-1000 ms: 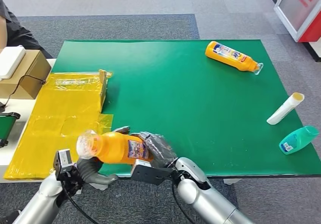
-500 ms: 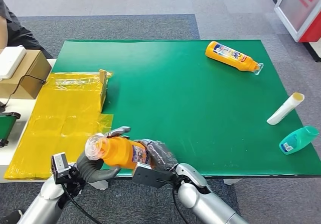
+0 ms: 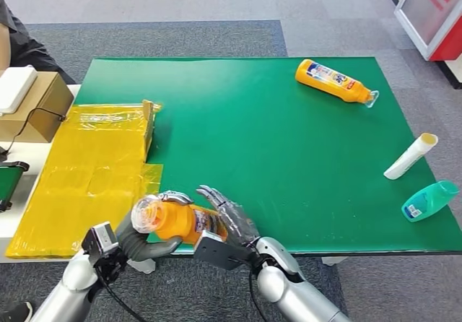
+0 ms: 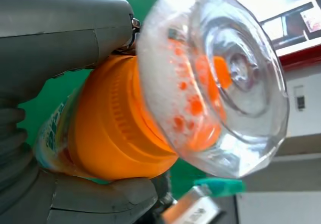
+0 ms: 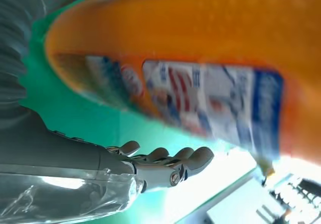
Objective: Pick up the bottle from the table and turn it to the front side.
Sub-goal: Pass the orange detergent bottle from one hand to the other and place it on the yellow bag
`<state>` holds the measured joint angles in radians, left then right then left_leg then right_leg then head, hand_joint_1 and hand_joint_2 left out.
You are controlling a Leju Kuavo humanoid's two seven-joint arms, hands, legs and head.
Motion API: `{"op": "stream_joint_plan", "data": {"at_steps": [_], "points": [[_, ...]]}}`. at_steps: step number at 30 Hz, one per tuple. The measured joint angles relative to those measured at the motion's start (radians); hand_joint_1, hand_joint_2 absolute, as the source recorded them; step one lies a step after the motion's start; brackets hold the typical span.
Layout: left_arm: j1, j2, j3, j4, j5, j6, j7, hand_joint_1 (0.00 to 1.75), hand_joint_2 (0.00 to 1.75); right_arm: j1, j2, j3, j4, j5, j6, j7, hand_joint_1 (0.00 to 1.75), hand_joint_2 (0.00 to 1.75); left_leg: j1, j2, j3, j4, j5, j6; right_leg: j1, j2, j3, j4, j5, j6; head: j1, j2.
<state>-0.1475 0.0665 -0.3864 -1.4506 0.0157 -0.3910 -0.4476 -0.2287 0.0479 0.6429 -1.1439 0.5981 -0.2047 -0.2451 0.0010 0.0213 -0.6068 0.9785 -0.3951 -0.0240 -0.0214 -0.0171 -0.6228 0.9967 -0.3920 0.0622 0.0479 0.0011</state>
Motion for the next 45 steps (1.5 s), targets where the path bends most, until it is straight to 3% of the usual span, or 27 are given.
{"op": "stream_joint_plan", "data": {"at_steps": [5, 14, 18, 28, 35, 43, 45], "points": [[-0.027, 0.03, 0.001, -0.126, -0.13, 0.113, 0.106, 1.75, 1.75, 0.05, -0.007, -0.067, -0.078, -0.009, -0.025, 0.015, 0.0, 1.75, 0.0, 0.0, 0.0, 0.0, 0.0, 0.0, 0.0, 0.0, 0.0, 0.0, 0.0, 0.0, 0.0, 0.0], [-0.191, 0.147, -0.01, -0.276, -0.335, 0.142, 0.342, 1.75, 1.75, 0.144, -0.011, -0.202, -0.157, 0.013, -0.025, 0.011, 0.0, 1.75, 0.0, 0.0, 0.0, 0.0, 0.001, -0.001, 0.0, 0.0, 0.0, 0.0, 0.001, -0.001, 0.0, 0.0], [-0.264, 0.219, -0.044, -0.269, -0.384, 0.089, 0.467, 1.75, 1.75, 0.165, -0.01, -0.241, -0.167, 0.018, -0.024, 0.01, 0.0, 1.75, 0.0, 0.0, 0.0, 0.0, 0.001, -0.001, 0.0, 0.001, -0.001, 0.0, 0.002, -0.002, 0.0, 0.0], [-0.362, 0.333, -0.159, -0.093, -0.454, 0.05, 0.604, 1.75, 1.75, 0.145, 0.005, -0.263, -0.148, 0.014, 0.003, 0.011, 0.0, 1.75, 0.0, 0.001, 0.0, 0.0, 0.002, -0.002, 0.0, 0.002, -0.002, 0.0, 0.002, -0.002, 0.0, 0.0], [-0.375, 0.34, -0.185, 0.076, -0.479, 0.094, 0.617, 1.75, 1.75, 0.111, 0.022, -0.259, -0.089, -0.007, 0.013, 0.005, 0.0, 1.75, 0.0, 0.001, 0.0, 0.0, 0.002, -0.002, 0.0, 0.002, -0.001, 0.0, 0.002, -0.002, 0.0, 0.0], [-0.404, 0.258, -0.184, 0.279, -0.637, 0.211, 0.57, 1.75, 1.75, 0.08, 0.043, -0.224, -0.035, -0.028, 0.037, 0.002, 0.0, 1.75, 0.0, 0.001, 0.0, 0.0, 0.003, -0.003, 0.001, 0.002, -0.001, 0.0, 0.002, -0.002, 0.0, 0.0], [-0.413, 0.225, -0.183, 0.33, -0.682, 0.233, 0.55, 1.1, 1.75, 0.074, 0.046, -0.212, -0.018, -0.035, 0.045, -0.001, 0.0, 1.75, 0.0, 0.001, 0.0, 0.0, 0.003, -0.003, 0.001, 0.002, -0.001, 0.0, 0.003, -0.002, 0.0, 0.0]]}}
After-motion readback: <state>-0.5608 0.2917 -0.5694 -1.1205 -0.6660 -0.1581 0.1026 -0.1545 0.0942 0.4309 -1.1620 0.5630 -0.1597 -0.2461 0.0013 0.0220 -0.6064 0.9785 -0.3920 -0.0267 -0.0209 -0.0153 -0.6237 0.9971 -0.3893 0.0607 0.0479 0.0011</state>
